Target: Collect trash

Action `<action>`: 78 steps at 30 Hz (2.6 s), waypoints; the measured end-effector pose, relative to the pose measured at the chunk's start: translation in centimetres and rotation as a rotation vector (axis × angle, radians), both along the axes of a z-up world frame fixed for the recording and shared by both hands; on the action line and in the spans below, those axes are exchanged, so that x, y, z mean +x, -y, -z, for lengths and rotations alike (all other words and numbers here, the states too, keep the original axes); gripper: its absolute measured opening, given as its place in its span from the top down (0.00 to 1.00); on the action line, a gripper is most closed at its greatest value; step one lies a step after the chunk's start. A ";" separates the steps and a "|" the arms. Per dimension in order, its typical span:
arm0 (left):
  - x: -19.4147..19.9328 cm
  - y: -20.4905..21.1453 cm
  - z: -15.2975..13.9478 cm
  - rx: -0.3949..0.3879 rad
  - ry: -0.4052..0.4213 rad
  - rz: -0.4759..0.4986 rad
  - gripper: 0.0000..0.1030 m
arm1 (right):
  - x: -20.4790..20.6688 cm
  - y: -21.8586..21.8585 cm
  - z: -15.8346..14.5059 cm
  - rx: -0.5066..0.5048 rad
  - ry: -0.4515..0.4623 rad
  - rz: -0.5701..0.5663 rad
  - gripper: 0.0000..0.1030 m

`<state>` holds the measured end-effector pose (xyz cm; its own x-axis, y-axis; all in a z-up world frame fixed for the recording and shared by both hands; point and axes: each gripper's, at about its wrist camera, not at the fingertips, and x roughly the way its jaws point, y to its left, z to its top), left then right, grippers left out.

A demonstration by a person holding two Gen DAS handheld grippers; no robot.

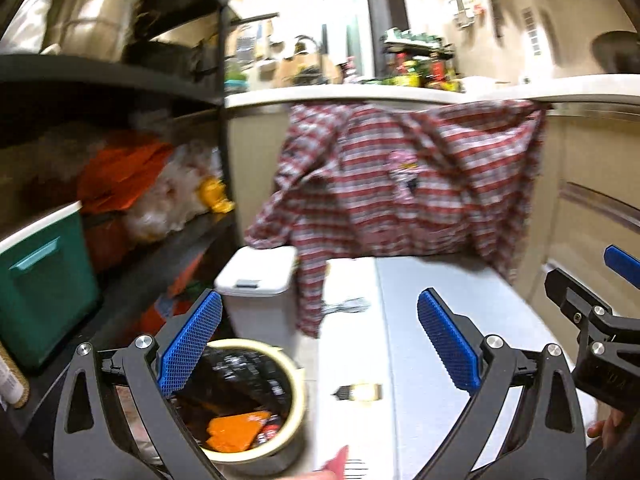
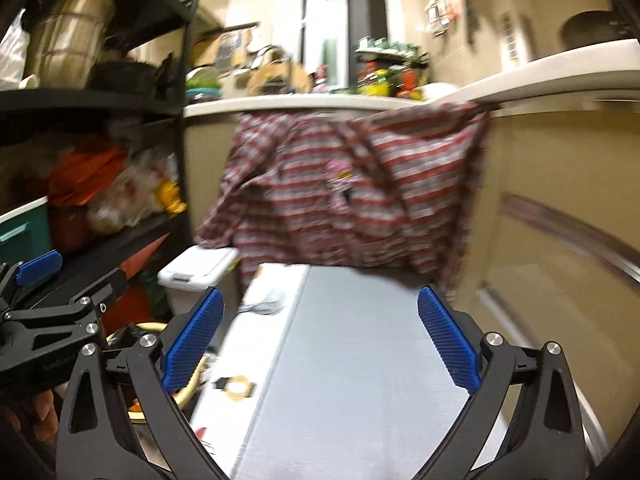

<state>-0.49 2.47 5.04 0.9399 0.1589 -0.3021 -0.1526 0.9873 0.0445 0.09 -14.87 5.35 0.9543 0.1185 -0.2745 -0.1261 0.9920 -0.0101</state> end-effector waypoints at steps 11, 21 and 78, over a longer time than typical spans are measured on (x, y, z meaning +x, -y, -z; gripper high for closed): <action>-2.2 4.8 -1.6 0.025 0.042 0.088 0.07 | -3.7 4.9 -0.7 0.007 0.018 0.122 0.05; -3.1 5.3 -2.5 0.018 0.070 0.091 0.07 | -5.1 5.9 -1.4 0.017 0.044 0.128 0.05; -4.4 6.6 -3.9 0.024 0.103 0.122 0.07 | -7.0 7.0 -3.1 0.024 0.074 0.110 0.05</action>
